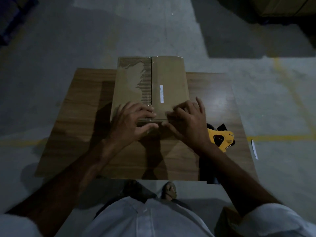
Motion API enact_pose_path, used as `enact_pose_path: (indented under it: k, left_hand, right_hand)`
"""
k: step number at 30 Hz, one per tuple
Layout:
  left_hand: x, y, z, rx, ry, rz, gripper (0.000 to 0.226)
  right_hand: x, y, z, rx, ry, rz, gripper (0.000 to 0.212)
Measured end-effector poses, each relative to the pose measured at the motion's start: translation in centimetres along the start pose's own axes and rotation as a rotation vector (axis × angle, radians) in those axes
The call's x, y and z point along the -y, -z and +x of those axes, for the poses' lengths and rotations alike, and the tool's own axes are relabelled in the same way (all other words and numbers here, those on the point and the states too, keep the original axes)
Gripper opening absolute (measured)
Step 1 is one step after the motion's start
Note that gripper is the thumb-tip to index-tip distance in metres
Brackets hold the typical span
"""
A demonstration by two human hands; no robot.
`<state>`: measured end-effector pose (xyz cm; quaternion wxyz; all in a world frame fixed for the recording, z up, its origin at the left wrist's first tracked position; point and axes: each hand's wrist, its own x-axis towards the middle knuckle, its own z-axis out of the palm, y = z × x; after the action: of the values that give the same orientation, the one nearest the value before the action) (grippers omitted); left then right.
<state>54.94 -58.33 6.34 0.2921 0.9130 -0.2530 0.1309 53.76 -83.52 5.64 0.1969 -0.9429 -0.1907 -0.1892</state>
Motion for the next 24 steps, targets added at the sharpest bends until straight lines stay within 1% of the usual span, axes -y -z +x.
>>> enact_pose_path:
  k: [2, 5, 7, 9, 12, 14, 16, 20, 24]
  left_hand:
    - [0.5, 0.3, 0.2, -0.008, 0.002, 0.021, 0.036]
    - [0.5, 0.2, -0.3, -0.017, -0.012, 0.069, 0.036]
    - [0.3, 0.1, -0.9, -0.008, -0.023, 0.093, 0.038]
    - [0.6, 0.5, -1.0, 0.008, -0.045, 0.061, 0.041]
    - [2.1, 1.8, -0.5, 0.073, -0.079, -0.018, 0.048]
    - [3.4, 2.7, -0.3, 0.083, -0.098, 0.016, 0.047]
    - [4.3, 3.0, -0.3, 0.067, -0.082, 0.008, 0.045]
    - [5.1, 2.7, -0.6, 0.048, -0.093, -0.094, 0.045]
    - [6.2, 3.4, -1.5, 0.074, -0.082, -0.097, 0.057]
  right_hand:
    - [0.8, -0.4, 0.9, 0.012, 0.022, 0.012, 0.042]
    - [1.7, -1.4, 0.5, -0.012, -0.027, 0.04, 0.037]
    - [2.1, -1.8, -0.1, -0.008, -0.043, 0.021, 0.037]
    - [2.5, -1.6, -0.2, 0.006, -0.044, -0.029, 0.038]
    - [3.4, -1.4, 0.9, 0.043, -0.031, -0.075, 0.042]
    - [4.5, -1.9, 2.1, 0.06, 0.002, -0.022, 0.041]
    - [5.4, -2.7, 2.9, 0.046, 0.021, 0.035, 0.036]
    - [6.0, -3.5, 2.2, -0.008, -0.012, 0.014, 0.035]
    - [7.2, -3.3, 2.1, 0.045, -0.082, -0.02, 0.038]
